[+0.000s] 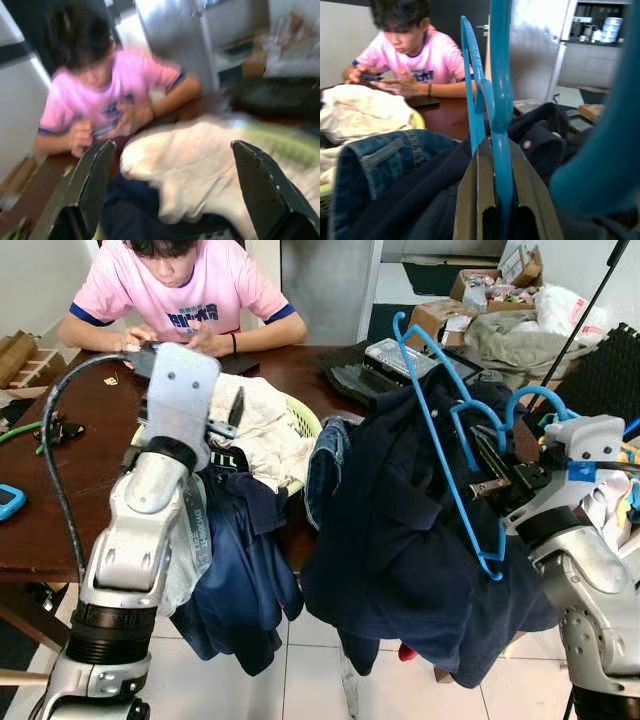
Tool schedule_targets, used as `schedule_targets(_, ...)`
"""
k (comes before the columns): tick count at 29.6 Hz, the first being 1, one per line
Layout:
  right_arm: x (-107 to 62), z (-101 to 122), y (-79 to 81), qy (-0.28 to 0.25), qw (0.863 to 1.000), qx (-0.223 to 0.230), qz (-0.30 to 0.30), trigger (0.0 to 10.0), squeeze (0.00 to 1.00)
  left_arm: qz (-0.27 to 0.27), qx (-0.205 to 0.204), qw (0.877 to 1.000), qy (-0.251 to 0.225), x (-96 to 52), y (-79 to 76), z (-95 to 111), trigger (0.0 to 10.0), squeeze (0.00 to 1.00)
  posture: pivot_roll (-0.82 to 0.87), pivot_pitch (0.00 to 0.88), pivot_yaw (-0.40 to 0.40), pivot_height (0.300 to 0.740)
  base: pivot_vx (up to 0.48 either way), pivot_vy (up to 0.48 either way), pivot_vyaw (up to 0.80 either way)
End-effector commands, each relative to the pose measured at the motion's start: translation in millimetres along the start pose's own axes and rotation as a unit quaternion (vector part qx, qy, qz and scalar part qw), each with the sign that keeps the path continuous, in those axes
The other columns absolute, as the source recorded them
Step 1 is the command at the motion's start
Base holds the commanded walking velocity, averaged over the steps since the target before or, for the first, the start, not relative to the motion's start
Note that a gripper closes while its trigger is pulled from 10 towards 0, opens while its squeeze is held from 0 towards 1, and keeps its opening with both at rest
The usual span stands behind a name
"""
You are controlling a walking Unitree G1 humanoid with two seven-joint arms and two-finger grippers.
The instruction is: Hang hanger
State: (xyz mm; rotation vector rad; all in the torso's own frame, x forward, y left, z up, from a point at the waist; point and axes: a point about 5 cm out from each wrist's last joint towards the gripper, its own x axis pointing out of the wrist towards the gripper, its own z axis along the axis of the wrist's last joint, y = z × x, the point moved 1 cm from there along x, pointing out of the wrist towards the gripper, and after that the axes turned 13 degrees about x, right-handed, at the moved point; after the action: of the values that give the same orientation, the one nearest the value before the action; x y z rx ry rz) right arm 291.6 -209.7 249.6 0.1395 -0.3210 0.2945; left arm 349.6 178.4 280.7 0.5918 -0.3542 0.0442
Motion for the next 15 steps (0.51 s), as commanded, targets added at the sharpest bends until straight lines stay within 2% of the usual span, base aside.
schedule_targets(1, -2.3, -0.9, 4.2, 0.005, 1.0, 0.003, 0.009, 10.0, 0.0, -0.004, -0.001, 0.999, 0.04, 1.0, 6.2, -17.7, 10.0, 0.0, 0.08, 0.144, -0.02, 0.74, 0.0, 0.0, 0.0)
schedule_targets(2, -2.3, -0.9, 4.2, 0.005, 1.0, 0.003, 0.009, 10.0, 0.0, -0.004, -0.001, 0.999, 0.04, 1.0, 6.2, -17.7, 10.0, 0.0, 0.08, 0.144, -0.02, 0.74, 0.0, 0.0, 0.0)
schedule_targets(3, -1.8, -1.2, 5.9, 0.007, 1.0, 0.003, 0.013, 10.0, 0.0, -0.018, 0.022, 0.997, 0.074, 5.1, 9.7, -35.1, 10.0, 0.0, 0.09, 0.15, -0.027, 0.74, 0.0, 0.0, 0.0)
schedule_targets(4, -1.8, -1.2, 5.9, 0.007, 1.0, 0.003, 0.013, 10.0, 0.0, -0.018, 0.022, 0.997, 0.074, 5.1, 9.7, -35.1, 10.0, 0.0, 0.09, 0.15, -0.027, 0.74, 0.0, 0.0, 0.0)
schedule_targets(5, -1.2, -1.5, 7.4, 0.009, 1.0, 0.003, 0.016, 10.0, 0.0, -0.027, 0.037, 0.993, 0.107, 9.6, 15.9, -52.3, 10.0, 0.0, 0.08, 0.16, -0.028, 0.74, 0.0, 0.0, 0.0)
schedule_targets(7, -1.2, -1.5, 7.4, 0.009, 1.0, 0.003, 0.016, 10.0, 0.0, -0.027, 0.037, 0.993, 0.107, 9.6, 15.9, -52.3, 10.0, 0.0, 0.08, 0.16, -0.028, 0.74, 0.0, 0.0, 0.0)
schedule_targets(8, -1.5, -1.1, 8.1, 0.011, 1.0, 0.003, 0.018, 10.0, 0.0, -0.022, 0.033, 0.99, 0.135, 17.0, 27.0, -67.7, 10.0, 0.0, 0.07, 0.176, -0.028, 0.74, 0.0, 0.0, 0.0)
schedule_targets(10, -1.5, -1.1, 8.1, 0.011, 1.0, 0.003, 0.018, 10.0, 0.0, -0.022, 0.033, 0.99, 0.135, 17.0, 27.0, -67.7, 10.0, 0.0, 0.07, 0.176, -0.028, 0.74, 0.0, 0.0, 0.0)
schedule_targets(11, -2.7, 0.0, 8.2, 0.014, 1.0, 0.001, 0.019, 10.0, 0.0, -0.016, 0.015, 0.988, 0.15, 22.6, 35.1, -75.6, 10.0, 0.0, 0.06, 0.187, -0.025, 0.74, 0.0, 0.0, 0.0)
schedule_targets(12, -2.7, 0.0, 8.2, 0.014, 1.0, 0.001, 0.019, 10.0, 0.0, -0.016, 0.015, 0.988, 0.15, 22.6, 35.1, -75.6, 10.0, 0.0, 0.06, 0.187, -0.025, 0.74, 0.0, 0.0, 0.0)
schedule_targets(13, -6.3, 2.0, 7.1, 0.017, 1.0, -0.002, 0.017, 10.0, 0.0, -0.031, -0.006, 0.989, 0.145, 29.9, 32.7, -74.4, 10.0, 0.0, 0.04, 0.21, -0.028, 0.74, 0.0, 0.0, 0.0)
schedule_targets(15, -10.0, 3.8, 6.1, 0.021, 1.0, -0.006, 0.015, 10.0, 0.0, -0.048, -0.019, 0.989, 0.136, 35.5, 27.0, -70.4, 10.0, 0.0, 0.03, 0.22, -0.03, 0.74, 0.0, 0.0, 0.0)
